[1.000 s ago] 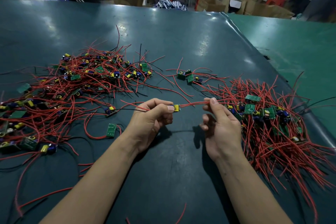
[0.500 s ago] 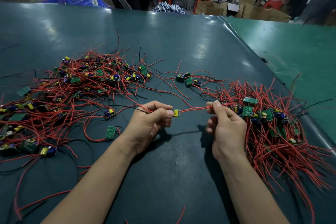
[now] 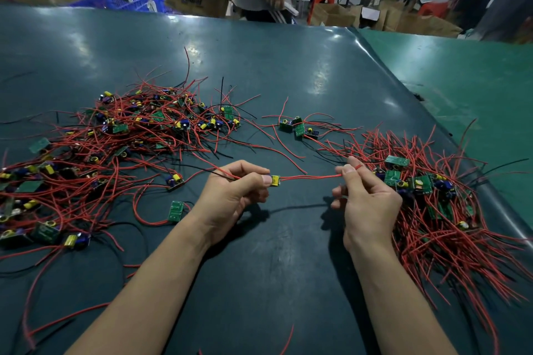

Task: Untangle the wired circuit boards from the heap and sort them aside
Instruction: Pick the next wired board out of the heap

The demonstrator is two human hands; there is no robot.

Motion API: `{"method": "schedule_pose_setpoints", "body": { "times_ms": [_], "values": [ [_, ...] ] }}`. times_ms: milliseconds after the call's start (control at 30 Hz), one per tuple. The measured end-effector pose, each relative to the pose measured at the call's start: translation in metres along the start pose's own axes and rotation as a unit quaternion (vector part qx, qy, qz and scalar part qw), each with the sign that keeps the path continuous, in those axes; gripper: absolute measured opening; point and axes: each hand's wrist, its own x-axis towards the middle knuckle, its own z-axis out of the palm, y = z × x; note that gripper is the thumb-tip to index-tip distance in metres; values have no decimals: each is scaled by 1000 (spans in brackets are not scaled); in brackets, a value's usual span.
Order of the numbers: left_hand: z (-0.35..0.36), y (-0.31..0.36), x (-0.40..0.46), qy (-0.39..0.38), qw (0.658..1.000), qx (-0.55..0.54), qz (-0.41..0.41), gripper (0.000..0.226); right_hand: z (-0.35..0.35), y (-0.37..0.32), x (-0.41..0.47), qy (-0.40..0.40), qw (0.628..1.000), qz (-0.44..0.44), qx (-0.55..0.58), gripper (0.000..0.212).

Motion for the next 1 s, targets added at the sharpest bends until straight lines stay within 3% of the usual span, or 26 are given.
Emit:
{"method": "schedule_pose_setpoints", "body": {
  "times_ms": [233,467,600,700,800,1000],
  "values": [
    [-1,2,-1,16,1000,-12,-5,13,2,-2,-2,-51,996,45,63,25],
    [0,-2,0,7,1000,-28,-6,11,1,-7,-1,-64,979,113,158,12],
    [-3,-2,4,30,997,-77,4,19,9,-6,-14,-179,962,182,98,28],
    [-1,-5,1,3,998,-61,-6,18,15,-2,-24,-242,947,204,55,26],
    [1,-7,-2,-27,999,-25,-10,17,16,-1,-26,-233,949,199,75,12],
    [3,-6,0,-24,999,-24,15,17,15,-2,-22,-190,969,143,73,14]
  ]
}}
